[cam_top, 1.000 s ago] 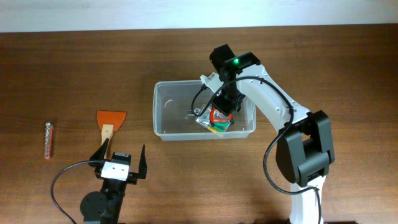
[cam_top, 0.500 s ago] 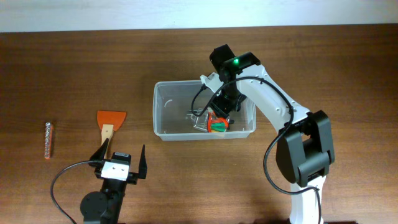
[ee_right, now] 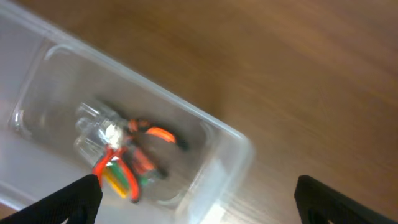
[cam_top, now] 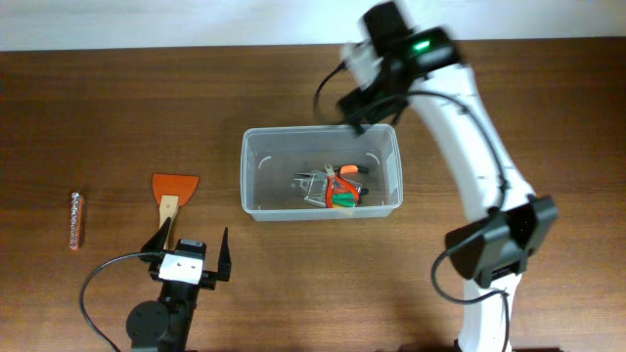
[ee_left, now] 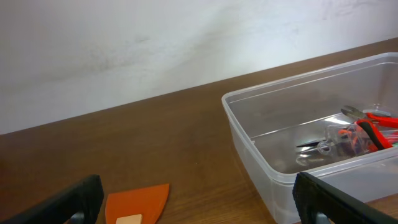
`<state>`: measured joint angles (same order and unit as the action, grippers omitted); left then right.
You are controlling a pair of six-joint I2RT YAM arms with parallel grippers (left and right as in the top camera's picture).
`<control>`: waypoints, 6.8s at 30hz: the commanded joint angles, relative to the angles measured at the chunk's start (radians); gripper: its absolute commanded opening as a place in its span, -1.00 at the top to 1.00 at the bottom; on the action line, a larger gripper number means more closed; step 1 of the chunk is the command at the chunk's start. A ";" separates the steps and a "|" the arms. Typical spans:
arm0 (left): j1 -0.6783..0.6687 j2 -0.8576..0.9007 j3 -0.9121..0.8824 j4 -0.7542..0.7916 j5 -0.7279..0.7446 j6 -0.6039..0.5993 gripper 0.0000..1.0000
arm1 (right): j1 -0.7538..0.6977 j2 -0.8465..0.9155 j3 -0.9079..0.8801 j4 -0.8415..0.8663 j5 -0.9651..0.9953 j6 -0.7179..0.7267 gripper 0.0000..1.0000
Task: Pack container
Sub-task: 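Retract the right gripper up and right away from the container, then move the left gripper forward toward the orange scraper, then lower the left gripper over the scraper's wooden handle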
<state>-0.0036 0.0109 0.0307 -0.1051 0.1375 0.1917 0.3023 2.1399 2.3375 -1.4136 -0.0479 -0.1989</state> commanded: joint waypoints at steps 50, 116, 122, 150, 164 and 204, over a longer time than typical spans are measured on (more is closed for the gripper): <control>-0.003 -0.005 -0.005 -0.001 -0.004 0.012 -0.98 | -0.780 -0.006 -0.135 0.023 -0.001 0.178 -0.97; 0.327 1.622 1.568 -1.228 0.105 0.173 -0.98 | -0.780 -0.006 -0.135 0.023 -0.001 0.178 -0.97; 0.349 1.730 1.567 -1.215 0.106 0.173 -0.98 | -0.780 -0.006 -0.135 0.023 -0.001 0.178 -0.97; 0.346 1.814 1.547 -1.144 0.074 0.230 -0.98 | -0.780 -0.006 -0.135 0.023 -0.001 0.178 -0.98; 0.136 1.814 1.355 -1.016 -0.004 0.233 -0.98 | -0.780 -0.006 -0.135 0.023 -0.001 0.178 -0.97; 0.209 1.814 1.186 -0.908 -0.153 0.116 -0.98 | -0.780 -0.006 -0.135 0.023 0.000 0.178 -0.97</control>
<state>0.2043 1.8202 1.2366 -1.0153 -0.0334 0.3134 -0.4835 2.1426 2.2059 -1.3903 -0.0463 -0.0269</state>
